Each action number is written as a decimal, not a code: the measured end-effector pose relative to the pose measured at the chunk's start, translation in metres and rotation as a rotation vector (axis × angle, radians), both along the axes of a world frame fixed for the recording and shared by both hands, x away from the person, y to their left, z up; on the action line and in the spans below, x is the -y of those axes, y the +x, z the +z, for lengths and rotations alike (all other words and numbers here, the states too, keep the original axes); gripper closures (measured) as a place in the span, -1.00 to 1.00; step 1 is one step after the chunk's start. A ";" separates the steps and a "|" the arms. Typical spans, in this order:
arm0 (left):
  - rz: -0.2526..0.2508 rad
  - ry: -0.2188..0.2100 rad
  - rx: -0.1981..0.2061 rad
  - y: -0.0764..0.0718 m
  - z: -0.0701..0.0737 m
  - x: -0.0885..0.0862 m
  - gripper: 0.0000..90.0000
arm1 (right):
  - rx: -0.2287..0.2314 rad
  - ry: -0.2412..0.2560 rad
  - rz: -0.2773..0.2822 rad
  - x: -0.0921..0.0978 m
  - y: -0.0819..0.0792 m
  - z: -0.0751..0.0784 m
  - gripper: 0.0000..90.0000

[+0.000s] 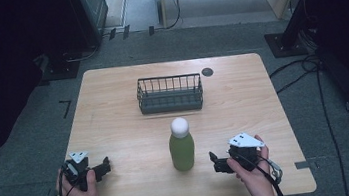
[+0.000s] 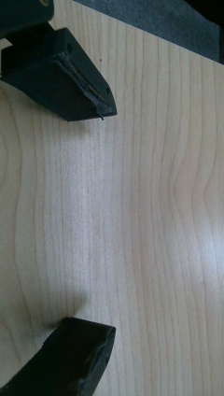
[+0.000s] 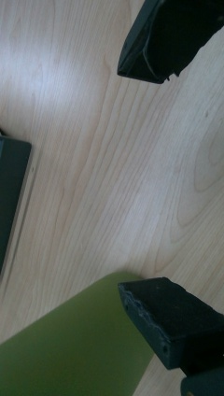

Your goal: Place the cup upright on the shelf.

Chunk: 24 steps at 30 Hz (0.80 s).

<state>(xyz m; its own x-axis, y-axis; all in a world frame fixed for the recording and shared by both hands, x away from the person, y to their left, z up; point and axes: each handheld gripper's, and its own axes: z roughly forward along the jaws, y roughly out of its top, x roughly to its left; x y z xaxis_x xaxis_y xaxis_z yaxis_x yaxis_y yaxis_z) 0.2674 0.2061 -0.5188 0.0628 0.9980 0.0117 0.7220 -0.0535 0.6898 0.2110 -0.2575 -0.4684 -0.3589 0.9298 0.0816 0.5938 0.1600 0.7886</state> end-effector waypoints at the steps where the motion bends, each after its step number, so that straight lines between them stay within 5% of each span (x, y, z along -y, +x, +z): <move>1: 0.000 0.000 0.000 0.000 0.000 0.000 -1.00 | -0.001 -0.001 0.006 -0.002 0.000 0.000 -1.00; 24: 0.000 0.000 0.000 0.000 0.000 0.000 -1.00 | 0.001 0.057 0.149 -0.043 -0.004 0.002 -1.00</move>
